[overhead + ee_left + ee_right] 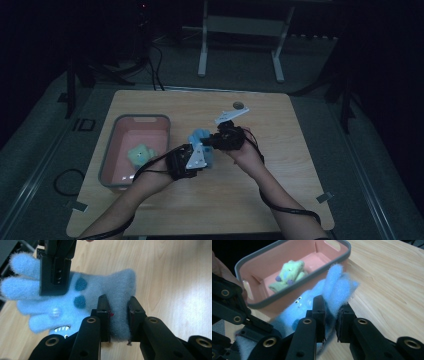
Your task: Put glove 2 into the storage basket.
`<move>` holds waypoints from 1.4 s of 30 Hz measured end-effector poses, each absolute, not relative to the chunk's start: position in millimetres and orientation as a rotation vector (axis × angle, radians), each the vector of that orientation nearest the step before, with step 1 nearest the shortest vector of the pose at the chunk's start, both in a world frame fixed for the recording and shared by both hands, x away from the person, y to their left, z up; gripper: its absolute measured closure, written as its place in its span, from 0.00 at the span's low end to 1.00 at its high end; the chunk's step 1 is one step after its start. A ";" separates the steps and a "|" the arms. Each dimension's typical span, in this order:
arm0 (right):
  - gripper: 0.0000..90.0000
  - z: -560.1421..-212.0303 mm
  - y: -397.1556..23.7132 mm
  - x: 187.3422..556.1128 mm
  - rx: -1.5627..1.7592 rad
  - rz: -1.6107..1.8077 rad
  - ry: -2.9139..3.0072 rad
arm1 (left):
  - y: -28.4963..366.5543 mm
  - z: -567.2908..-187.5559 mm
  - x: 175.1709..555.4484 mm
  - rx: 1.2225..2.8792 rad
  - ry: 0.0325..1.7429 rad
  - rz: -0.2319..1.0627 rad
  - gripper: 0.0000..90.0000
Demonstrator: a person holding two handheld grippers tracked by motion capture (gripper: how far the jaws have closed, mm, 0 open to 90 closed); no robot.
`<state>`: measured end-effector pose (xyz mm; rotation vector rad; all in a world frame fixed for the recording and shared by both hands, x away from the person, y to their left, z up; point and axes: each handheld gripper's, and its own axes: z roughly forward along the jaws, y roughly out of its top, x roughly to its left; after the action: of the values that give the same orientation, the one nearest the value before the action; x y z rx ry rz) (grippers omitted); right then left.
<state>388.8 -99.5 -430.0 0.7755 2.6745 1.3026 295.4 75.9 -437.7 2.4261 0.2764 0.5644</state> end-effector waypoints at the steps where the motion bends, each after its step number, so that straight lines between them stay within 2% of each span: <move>1: 0.89 -429.1 -96.3 389.4 0.772 1.307 2.678 | 78.4 -437.3 294.8 2.423 0.287 0.568 0.85; 25: 0.89 -423.7 -17.9 391.6 0.641 1.319 2.747 | 140.6 -437.6 284.3 2.442 0.432 0.607 0.85; 42: 0.89 -430.7 66.8 386.0 0.531 1.390 2.817 | 206.5 -444.3 266.1 2.434 0.617 0.627 0.85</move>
<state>386.0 66.8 -430.7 0.5308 2.8168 1.3904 266.1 206.5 -444.3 2.4338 0.6167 0.6266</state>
